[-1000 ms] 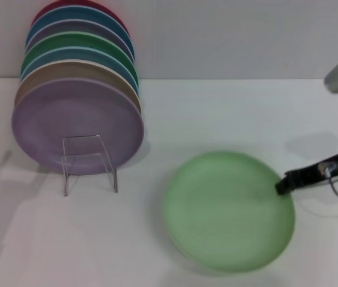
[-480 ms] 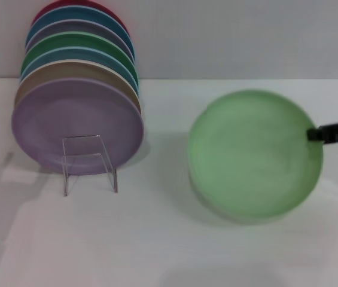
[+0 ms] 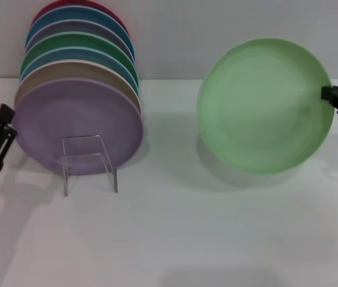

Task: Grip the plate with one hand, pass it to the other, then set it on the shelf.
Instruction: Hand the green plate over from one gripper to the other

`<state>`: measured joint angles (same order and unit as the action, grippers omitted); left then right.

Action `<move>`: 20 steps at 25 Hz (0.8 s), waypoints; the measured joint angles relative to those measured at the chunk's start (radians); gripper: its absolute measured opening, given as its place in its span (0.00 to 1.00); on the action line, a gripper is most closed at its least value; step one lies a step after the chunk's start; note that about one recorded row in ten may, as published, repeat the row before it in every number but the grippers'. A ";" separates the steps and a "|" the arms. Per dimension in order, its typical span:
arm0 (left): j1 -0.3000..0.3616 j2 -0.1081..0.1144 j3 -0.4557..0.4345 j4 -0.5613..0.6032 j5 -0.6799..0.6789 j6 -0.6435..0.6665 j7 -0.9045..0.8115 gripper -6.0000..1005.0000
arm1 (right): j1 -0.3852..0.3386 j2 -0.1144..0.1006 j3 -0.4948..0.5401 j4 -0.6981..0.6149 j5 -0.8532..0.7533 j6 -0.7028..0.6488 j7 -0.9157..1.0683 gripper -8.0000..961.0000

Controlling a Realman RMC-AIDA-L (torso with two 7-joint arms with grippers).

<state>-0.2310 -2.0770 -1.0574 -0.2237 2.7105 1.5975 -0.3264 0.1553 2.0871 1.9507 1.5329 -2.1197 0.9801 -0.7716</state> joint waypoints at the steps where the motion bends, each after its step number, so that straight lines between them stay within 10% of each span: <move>1: 0.001 0.000 0.010 -0.003 0.000 0.003 -0.001 0.79 | -0.006 0.000 -0.008 -0.020 0.022 -0.034 -0.027 0.03; 20: 0.036 0.000 0.073 -0.039 0.001 0.041 -0.005 0.79 | -0.079 -0.004 -0.418 -0.096 0.041 -0.664 -0.218 0.03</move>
<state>-0.1948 -2.0770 -0.9849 -0.2623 2.7113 1.6387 -0.3311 0.0759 2.0827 1.5329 1.4373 -2.0788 0.3160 -0.9900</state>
